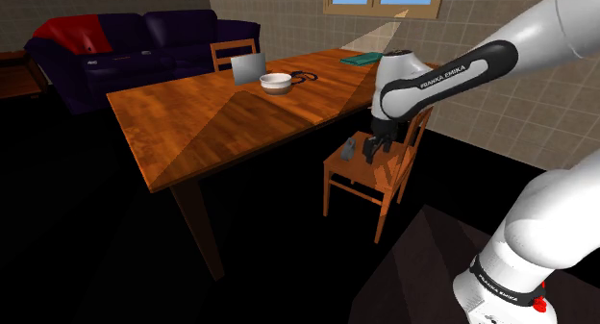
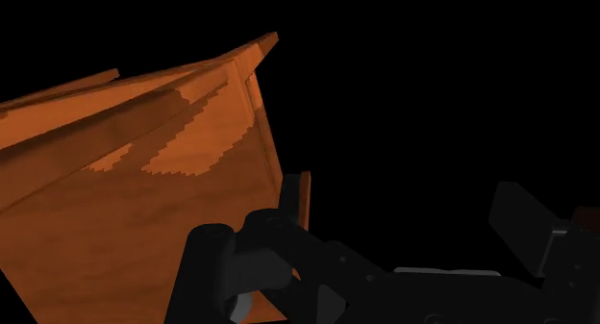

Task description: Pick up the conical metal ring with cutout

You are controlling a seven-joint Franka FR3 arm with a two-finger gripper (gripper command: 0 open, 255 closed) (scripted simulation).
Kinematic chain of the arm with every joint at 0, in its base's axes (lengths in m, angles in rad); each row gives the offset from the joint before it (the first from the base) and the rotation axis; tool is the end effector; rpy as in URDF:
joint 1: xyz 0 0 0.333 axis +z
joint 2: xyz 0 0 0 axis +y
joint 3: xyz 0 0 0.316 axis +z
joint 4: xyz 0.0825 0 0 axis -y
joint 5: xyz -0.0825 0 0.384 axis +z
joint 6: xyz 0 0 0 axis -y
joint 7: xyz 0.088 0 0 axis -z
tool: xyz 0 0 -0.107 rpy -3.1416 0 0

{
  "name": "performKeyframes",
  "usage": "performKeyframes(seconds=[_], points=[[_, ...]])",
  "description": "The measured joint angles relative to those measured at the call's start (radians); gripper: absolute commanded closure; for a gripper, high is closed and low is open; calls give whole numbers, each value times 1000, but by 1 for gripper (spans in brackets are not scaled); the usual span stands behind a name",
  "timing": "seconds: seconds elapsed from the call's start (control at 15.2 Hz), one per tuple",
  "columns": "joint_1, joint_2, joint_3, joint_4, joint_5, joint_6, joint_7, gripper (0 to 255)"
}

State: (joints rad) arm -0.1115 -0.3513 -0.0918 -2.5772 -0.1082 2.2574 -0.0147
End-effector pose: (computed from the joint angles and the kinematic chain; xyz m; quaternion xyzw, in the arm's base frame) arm 0.4060 -0.0860 0.3848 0.9978 -0.0580 0.0127 0.0281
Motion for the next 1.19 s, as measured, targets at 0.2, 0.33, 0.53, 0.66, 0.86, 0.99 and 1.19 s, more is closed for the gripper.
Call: performKeyframes(seconds=[0.2,0.33,0.53,0.66,0.86,0.99,1.19], points=[[-15,105,-24,22,-13,122,-22,0],[-23,187,-37,47,-15,203,-35,0],[-28,295,-48,106,-9,291,-50,0],[-38,366,-60,141,1,352,-75,0],[-50,480,-65,213,24,432,-102,0],[-63,557,-63,264,44,483,-123,0],[-90,669,-53,355,77,542,-160,0]])
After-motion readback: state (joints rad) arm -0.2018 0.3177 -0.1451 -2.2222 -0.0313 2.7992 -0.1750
